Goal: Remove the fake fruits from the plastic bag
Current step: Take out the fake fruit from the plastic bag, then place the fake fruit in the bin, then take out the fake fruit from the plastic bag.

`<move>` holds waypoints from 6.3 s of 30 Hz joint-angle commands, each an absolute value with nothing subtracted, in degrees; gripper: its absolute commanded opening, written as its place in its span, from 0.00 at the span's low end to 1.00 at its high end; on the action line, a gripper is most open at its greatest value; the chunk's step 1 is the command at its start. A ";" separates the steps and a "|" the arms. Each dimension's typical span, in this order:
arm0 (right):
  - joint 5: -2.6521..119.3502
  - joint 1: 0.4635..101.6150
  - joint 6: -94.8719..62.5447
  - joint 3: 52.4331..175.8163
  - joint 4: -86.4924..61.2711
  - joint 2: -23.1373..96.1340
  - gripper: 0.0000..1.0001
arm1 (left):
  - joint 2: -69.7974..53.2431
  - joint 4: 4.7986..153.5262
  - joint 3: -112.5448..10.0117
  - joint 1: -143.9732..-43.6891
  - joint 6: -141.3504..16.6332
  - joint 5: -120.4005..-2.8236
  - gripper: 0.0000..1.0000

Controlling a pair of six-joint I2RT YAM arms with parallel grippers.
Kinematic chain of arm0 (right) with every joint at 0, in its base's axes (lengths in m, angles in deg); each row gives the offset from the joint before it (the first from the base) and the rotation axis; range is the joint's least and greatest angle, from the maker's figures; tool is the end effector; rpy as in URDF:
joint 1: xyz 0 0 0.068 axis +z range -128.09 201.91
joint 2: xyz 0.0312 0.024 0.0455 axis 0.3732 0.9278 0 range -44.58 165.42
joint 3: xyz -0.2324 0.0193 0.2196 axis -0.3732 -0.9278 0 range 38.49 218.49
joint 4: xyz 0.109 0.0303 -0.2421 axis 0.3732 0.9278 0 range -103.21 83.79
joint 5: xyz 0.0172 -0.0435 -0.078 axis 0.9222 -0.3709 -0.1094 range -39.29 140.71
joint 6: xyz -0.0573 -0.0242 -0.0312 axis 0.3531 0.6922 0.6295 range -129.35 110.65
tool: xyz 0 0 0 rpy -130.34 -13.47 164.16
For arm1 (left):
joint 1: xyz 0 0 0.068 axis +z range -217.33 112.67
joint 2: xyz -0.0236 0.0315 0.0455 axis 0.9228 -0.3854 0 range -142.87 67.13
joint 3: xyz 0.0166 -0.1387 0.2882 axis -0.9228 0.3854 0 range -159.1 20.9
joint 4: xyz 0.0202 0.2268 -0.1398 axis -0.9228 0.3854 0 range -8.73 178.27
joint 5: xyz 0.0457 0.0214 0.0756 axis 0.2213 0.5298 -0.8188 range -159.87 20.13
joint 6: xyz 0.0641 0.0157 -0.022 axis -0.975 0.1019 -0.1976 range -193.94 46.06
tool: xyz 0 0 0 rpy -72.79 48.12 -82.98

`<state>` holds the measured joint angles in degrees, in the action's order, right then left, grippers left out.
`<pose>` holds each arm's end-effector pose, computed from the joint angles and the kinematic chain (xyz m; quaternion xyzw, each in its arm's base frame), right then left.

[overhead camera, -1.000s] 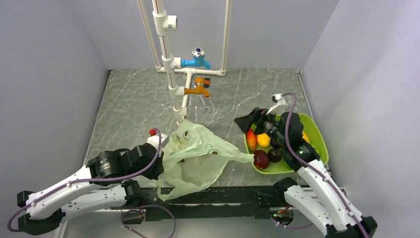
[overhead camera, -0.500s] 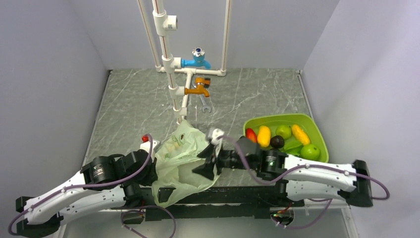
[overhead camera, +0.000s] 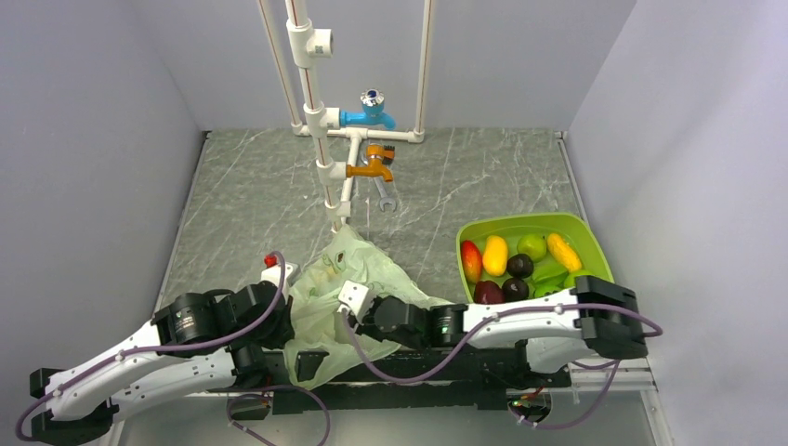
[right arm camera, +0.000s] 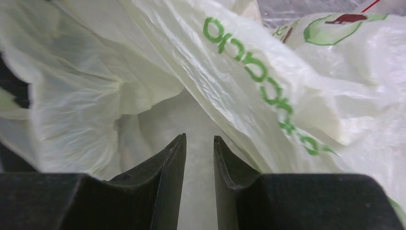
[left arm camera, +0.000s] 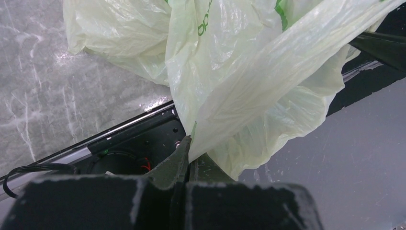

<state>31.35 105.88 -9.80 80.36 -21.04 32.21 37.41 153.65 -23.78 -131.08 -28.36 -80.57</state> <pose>0.0505 0.2986 0.2655 -0.4946 0.6857 0.2394 0.4773 0.0294 -0.0358 0.2822 0.1250 0.9478 -0.1761 0.2345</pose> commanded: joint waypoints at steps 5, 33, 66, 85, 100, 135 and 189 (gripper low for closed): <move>23.94 106.46 -4.34 81.48 -35.95 44.83 0.30 | 37.71 154.92 -24.14 -131.32 -26.40 -82.20 0.00; 30.49 97.41 -5.44 89.17 -63.02 69.93 0.99 | 35.53 153.80 -24.01 -131.32 -27.70 -81.72 0.00; 42.80 96.25 -19.66 79.45 -43.17 44.01 0.12 | 37.93 153.34 -23.79 -131.32 -27.56 -82.50 0.00; 72.65 96.20 -32.80 77.26 -37.35 35.22 0.08 | 41.82 151.52 -24.95 -131.32 -26.75 -83.82 0.00; 76.98 86.15 -51.22 70.45 -56.89 33.12 0.04 | 38.29 145.71 -24.67 -131.32 -29.72 -78.33 0.00; 62.87 71.35 -40.04 80.73 -7.18 4.40 0.00 | 38.22 149.16 -26.42 -131.34 -28.17 -84.39 0.00; 27.82 45.19 -41.07 85.28 13.97 8.35 0.93 | 35.99 148.48 -26.03 -131.32 -29.38 -83.50 0.00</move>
